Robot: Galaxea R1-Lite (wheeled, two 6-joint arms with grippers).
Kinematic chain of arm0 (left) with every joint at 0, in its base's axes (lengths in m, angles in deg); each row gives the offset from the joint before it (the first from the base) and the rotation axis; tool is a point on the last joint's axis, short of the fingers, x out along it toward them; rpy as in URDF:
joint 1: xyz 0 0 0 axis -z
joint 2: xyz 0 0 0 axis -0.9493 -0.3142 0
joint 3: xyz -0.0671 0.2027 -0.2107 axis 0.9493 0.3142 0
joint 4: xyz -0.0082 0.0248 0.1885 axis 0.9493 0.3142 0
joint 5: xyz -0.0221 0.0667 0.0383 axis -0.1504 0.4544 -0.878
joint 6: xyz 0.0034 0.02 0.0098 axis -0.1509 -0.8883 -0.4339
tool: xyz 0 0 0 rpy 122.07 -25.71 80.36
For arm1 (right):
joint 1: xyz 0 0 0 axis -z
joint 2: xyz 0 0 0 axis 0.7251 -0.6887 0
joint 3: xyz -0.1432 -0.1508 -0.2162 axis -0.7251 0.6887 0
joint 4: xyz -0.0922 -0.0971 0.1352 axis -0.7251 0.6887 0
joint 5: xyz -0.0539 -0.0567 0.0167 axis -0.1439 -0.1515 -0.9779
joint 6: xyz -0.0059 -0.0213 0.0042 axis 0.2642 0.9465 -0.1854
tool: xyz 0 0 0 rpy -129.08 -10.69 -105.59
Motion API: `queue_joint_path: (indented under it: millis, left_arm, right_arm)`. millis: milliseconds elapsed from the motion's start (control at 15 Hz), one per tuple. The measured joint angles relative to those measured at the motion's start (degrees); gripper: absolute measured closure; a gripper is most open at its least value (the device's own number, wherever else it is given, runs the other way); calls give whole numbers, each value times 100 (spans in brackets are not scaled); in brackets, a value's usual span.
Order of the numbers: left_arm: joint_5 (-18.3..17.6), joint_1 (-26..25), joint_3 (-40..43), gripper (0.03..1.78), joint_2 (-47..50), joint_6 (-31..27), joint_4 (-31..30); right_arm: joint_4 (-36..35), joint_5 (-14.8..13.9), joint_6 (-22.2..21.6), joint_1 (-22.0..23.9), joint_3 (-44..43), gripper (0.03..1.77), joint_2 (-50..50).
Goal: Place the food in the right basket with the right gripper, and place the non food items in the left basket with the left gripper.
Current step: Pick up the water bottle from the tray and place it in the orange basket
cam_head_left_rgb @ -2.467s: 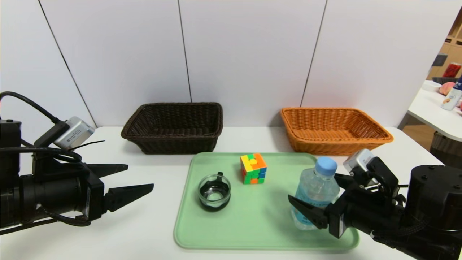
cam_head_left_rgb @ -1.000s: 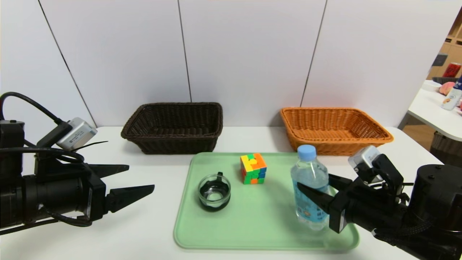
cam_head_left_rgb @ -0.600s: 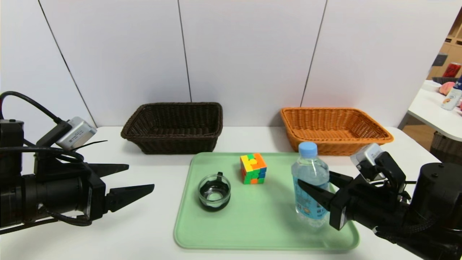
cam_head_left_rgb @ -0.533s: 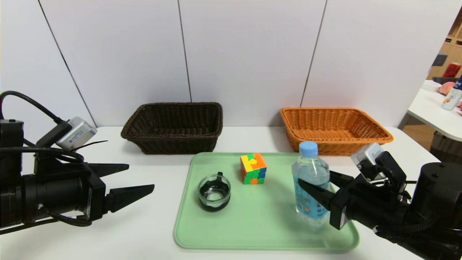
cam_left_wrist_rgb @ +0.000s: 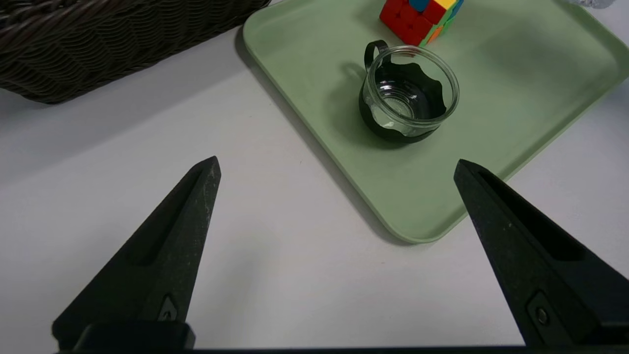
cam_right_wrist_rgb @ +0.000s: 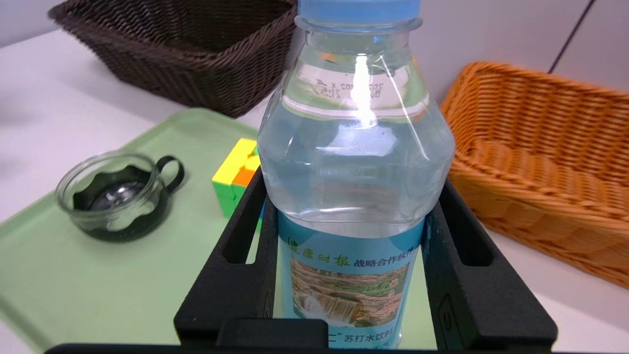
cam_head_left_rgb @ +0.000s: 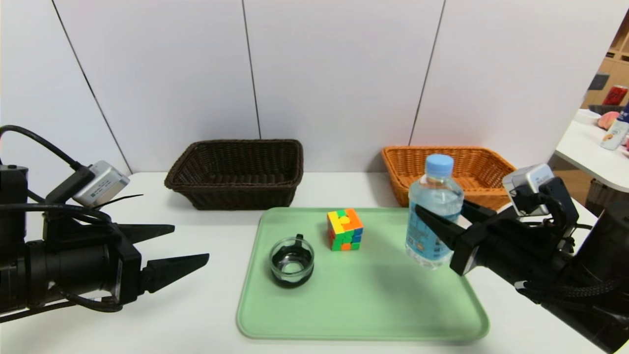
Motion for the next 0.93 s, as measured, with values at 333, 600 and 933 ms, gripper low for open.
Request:
queue_joint_path:
  millis: [333, 600, 933]
  left_arm:
    - [-2, 0, 27, 12, 48, -2, 0]
    - [0, 20, 24, 12, 59, -5, -2]
    - [1, 26, 18, 12, 59, -5, -2]
  right_arm:
    - [59, -257, 22, 363, -586, 98, 57]
    - [318, -262, 29, 805, -1176, 98, 35]
    - [397, -257, 32, 1353, -1948, 98, -304]
